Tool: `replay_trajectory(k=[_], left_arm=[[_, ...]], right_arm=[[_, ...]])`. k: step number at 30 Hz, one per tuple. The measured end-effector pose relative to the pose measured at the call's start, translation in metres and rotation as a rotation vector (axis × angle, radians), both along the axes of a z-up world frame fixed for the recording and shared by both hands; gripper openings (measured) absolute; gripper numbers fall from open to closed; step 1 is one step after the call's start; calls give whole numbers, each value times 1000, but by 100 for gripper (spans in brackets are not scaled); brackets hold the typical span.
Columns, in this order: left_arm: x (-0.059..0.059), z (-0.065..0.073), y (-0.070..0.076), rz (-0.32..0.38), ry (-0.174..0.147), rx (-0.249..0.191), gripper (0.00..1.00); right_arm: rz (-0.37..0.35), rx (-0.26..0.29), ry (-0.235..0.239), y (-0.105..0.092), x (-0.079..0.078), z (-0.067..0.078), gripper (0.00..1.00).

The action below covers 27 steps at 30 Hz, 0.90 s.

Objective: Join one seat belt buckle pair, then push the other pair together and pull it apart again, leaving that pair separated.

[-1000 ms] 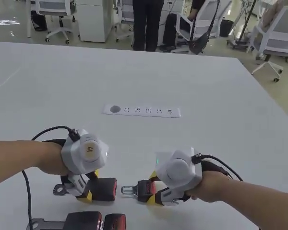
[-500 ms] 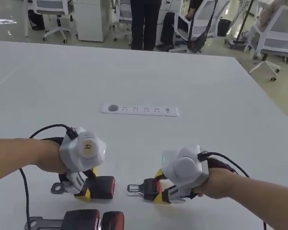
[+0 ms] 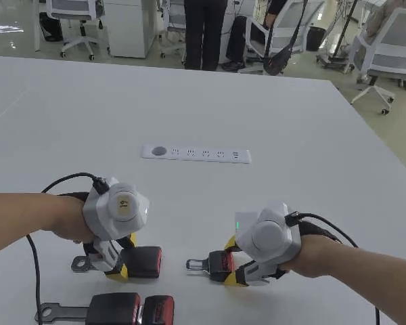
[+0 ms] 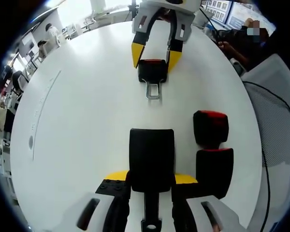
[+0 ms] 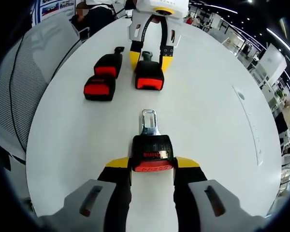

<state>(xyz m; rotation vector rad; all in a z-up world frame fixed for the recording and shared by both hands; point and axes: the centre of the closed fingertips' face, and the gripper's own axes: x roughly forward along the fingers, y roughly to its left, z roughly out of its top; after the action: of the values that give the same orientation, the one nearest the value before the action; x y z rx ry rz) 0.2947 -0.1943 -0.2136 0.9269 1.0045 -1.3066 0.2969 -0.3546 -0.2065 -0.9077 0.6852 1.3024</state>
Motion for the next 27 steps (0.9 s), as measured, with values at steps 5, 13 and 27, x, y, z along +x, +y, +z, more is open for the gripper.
replay_trajectory(k=[5, 13, 27], left_arm=[[1, 0, 0, -8, 0, 1, 33], [1, 1, -1, 1, -14, 2, 36], [1, 4, 21, 39, -26, 17, 41]], right_arm=[[-7, -6, 1, -1, -1, 2, 32], [-23, -11, -10, -1, 2, 3, 37], [-34, -26, -20, -13, -4, 5, 47]])
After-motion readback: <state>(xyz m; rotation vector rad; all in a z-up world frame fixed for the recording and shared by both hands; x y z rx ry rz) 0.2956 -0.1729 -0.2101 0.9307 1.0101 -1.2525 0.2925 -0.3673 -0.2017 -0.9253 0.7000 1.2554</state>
